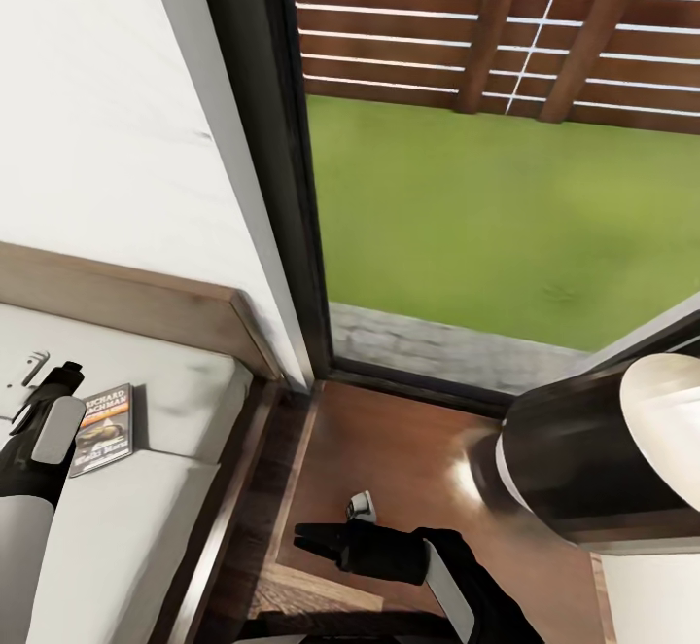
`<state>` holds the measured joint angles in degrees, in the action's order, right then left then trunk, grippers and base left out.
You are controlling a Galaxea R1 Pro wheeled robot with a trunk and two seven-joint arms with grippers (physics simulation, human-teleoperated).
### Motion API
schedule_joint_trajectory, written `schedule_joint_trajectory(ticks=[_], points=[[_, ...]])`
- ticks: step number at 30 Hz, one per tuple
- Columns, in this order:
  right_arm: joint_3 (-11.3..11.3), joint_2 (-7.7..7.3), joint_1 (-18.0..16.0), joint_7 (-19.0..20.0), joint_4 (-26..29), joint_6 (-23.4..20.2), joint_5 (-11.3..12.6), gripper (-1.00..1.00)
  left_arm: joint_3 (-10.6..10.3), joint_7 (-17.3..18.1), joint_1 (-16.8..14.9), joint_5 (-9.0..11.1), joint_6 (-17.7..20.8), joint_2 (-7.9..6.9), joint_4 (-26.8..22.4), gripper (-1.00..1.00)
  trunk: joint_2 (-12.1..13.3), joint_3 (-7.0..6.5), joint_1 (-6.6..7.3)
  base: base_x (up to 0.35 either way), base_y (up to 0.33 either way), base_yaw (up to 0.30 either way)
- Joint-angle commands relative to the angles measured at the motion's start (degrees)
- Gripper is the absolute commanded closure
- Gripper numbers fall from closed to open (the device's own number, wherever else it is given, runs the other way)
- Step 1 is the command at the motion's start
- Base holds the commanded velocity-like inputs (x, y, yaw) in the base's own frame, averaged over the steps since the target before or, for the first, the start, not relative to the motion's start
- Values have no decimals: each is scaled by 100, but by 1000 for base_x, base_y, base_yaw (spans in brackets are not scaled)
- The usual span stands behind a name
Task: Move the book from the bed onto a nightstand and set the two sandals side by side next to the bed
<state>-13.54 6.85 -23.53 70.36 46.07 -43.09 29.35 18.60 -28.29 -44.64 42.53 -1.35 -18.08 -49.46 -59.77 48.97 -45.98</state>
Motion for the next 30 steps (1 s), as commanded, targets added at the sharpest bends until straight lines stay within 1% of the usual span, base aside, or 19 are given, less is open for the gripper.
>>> schedule_joint_trajectory(ticks=[1, 13, 26, 30], points=[[-9, -1, -3, -1, -1, -41, 36, -100, -6, -19, -1, 54, -14, -2, -6, -100, -44, 22, -23, 0, 0, 0], [-8, 0, -3, -3, -1, -41, 36, -100, -13, -19, -1, 54, -21, -2, -5, -100, -526, 237, -286, 0, 0, 0], [-8, -2, -3, -5, -1, -41, 36, -100, -15, -19, -1, 54, -23, -2, -5, -100, -526, 237, -286, 0, 0, 0], [-8, 0, -3, -5, -1, -41, 36, -100, -15, -19, -1, 54, -23, -2, -6, -100, -686, 309, -374, 0, 0, 0]])
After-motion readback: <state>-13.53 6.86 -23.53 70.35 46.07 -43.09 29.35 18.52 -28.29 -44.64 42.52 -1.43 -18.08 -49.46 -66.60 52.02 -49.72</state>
